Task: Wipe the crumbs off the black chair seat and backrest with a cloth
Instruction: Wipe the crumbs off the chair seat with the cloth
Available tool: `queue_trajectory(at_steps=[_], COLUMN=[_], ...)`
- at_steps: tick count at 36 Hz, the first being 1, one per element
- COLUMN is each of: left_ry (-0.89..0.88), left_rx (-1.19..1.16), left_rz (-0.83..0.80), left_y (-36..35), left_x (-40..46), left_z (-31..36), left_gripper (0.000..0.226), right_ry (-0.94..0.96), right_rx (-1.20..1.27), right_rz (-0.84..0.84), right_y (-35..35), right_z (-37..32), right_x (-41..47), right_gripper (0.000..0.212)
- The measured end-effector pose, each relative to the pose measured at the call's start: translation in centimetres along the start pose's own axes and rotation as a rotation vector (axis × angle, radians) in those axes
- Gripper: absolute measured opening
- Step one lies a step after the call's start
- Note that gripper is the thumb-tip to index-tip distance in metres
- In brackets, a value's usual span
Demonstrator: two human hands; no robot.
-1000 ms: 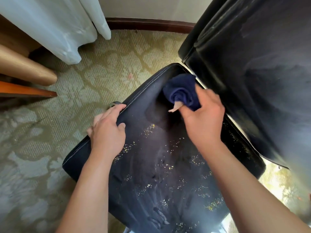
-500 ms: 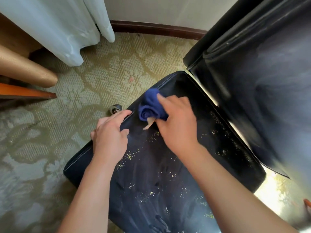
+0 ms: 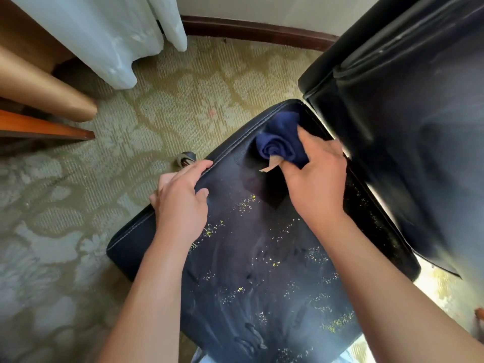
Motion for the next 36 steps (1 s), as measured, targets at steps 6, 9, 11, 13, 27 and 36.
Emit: queue_trajectory(at_steps=[6, 9, 11, 13, 27, 36], left_ry=[0.003, -0.009, -0.018, -0.007, 0.157, 0.096], left_rx=[-0.028, -0.048, -0.078, -0.070, 0.128, 0.093], left_rz=[0.017, 0.001, 0.002, 0.043, 0.084, 0.030], left_y=[0.3, 0.5, 0.6, 1.0, 1.5, 1.4], left_x=[-0.3, -0.6, -1.0, -1.5, -4.4, -6.1], left_z=[0.0, 0.1, -0.1, -0.7, -3.9, -4.1], left_gripper=[0.056, 0.056, 0.055, 0.051, 0.051, 0.058], right_ry=[0.190, 0.206, 0.180, 0.117, 0.145, 0.377], right_rx=[0.071, 0.116, 0.145, 0.154, 0.046, 0.022], right_rz=[-0.204, -0.233, -0.168, -0.074, -0.168, -0.650], right_y=[-1.8, -1.3, -0.1, 0.9, -1.8, -3.2], right_z=[-1.4, -1.0, -0.9, -0.7, -0.1, -0.1], right_x=[-6.4, -6.9, -6.0, -4.6, -7.3, -12.4], right_gripper=[0.059, 0.059, 0.061, 0.063, 0.063, 0.056])
Point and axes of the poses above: each hand's wrist, its own x-axis towards the middle knuckle, its own y-axis out of the back of the hand, z = x × y, the point moved 4 cm from there along x, towards the middle knuckle, and after that the axes turned 12 degrees about -y, right-handed, at the moved point
